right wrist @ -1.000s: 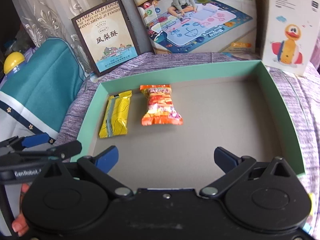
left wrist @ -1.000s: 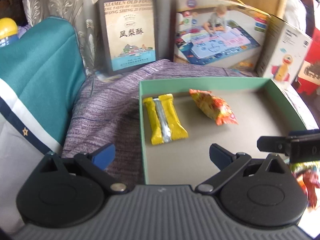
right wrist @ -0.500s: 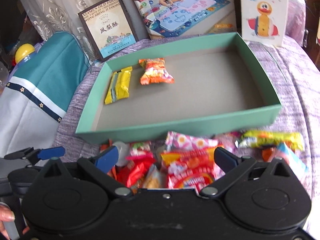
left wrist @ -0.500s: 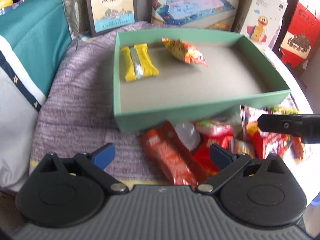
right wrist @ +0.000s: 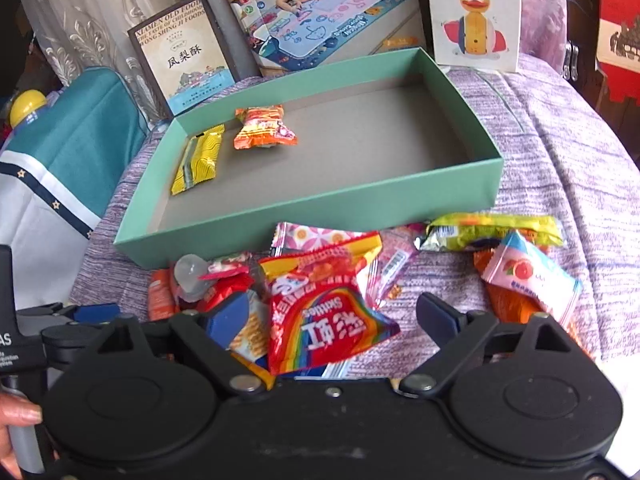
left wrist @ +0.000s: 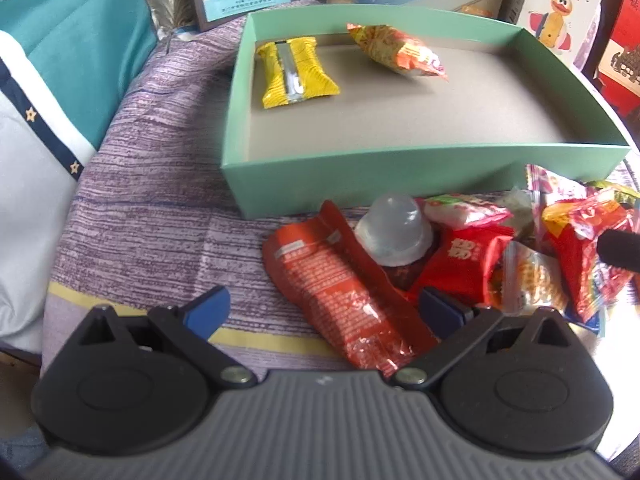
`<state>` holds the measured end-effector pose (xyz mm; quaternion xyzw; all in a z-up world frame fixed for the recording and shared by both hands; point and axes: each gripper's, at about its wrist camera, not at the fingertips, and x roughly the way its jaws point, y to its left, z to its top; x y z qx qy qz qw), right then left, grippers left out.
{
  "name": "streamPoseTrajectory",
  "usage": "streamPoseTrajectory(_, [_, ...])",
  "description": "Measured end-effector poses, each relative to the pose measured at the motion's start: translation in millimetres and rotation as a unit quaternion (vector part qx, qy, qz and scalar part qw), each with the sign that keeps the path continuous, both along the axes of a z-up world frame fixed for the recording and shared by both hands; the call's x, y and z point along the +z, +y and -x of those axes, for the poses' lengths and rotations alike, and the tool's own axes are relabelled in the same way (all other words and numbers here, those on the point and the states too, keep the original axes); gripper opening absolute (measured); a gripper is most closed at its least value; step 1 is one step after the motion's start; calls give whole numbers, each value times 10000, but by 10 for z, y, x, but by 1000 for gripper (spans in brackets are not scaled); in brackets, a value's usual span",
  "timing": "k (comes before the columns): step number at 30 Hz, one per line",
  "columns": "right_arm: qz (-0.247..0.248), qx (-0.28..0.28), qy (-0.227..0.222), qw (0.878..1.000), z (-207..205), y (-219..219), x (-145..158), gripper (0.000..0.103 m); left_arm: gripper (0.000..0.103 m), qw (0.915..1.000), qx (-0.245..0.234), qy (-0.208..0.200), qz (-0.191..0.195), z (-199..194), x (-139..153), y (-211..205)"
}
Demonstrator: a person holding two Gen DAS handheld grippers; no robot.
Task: Organize snacks
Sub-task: 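Grasp the red sausage stick with left tool while right tool grasps red Skittles bag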
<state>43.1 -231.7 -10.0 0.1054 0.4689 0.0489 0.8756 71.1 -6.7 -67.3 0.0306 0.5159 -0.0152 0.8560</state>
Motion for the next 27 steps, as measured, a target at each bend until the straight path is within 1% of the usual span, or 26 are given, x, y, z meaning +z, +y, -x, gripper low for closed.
streamPoseTrajectory(2, [56, 49, 80, 9999, -66, 56, -30, 92, 103, 9999, 82, 47, -47, -7, -16, 77])
streamPoseTrajectory(5, [230, 152, 167, 9995, -110, 184, -100, 92, 103, 9997, 187, 125, 130, 12, -23, 214])
streamPoseTrajectory(7, [455, 234, 169, 9985, -81, 273, -158, 91, 103, 9993, 271, 151, 223, 35, -27, 286])
streamPoseTrajectory(8, [581, 257, 117, 9979, -56, 312, -182, 81, 103, 9991, 318, 163, 245, 42, -35, 309])
streamPoseTrajectory(9, [598, 277, 68, 9978, -33, 339, -207, 76, 103, 9988, 368, 182, 268, 44, -42, 322])
streamPoseTrajectory(11, [456, 263, 1, 9986, 18, 324, -221, 73, 103, 9982, 453, 226, 324, 40, -55, 322])
streamPoseTrajectory(13, [416, 226, -44, 9989, 66, 300, -208, 71, 98, 9984, 392, 217, 334, 43, -61, 275])
streamPoseTrajectory(15, [334, 185, -32, 9993, 98, 263, -196, 70, 83, 9992, 232, 209, 266, 51, -81, 190])
streamPoseTrajectory(16, [296, 169, -15, 9994, 109, 241, -195, 70, 78, 9994, 146, 202, 242, 57, -93, 151])
streamPoseTrajectory(18, [234, 128, -6, 9996, 136, 193, -177, 70, 55, 10000, 45, 37, 34, 91, -78, 96])
streamPoseTrajectory(19, [210, 113, -2, 9997, 144, 182, -169, 70, 49, 10000, 13, 9, 20, 98, -67, 94])
streamPoseTrajectory(20, [176, 108, 7, 9998, 154, 161, -160, 69, 37, 10000, 6, 17, 80, 99, -55, 116])
streamPoseTrajectory(21, [128, 110, 23, 9999, 164, 146, -153, 69, 28, 9999, 14, 29, 112, 98, -41, 147])
streamPoseTrajectory(23, [50, 128, 38, 9999, 165, 145, -142, 69, 19, 9999, 23, 48, 156, 104, -30, 216])
streamPoseTrajectory(24, [26, 148, 50, 9999, 164, 149, -138, 69, 17, 9998, 26, 63, 196, 107, -24, 255])
streamPoseTrajectory(27, [25, 286, 213, 9994, 143, 204, -157, 69, 17, 9997, 53, 96, 237, 132, -12, 338])
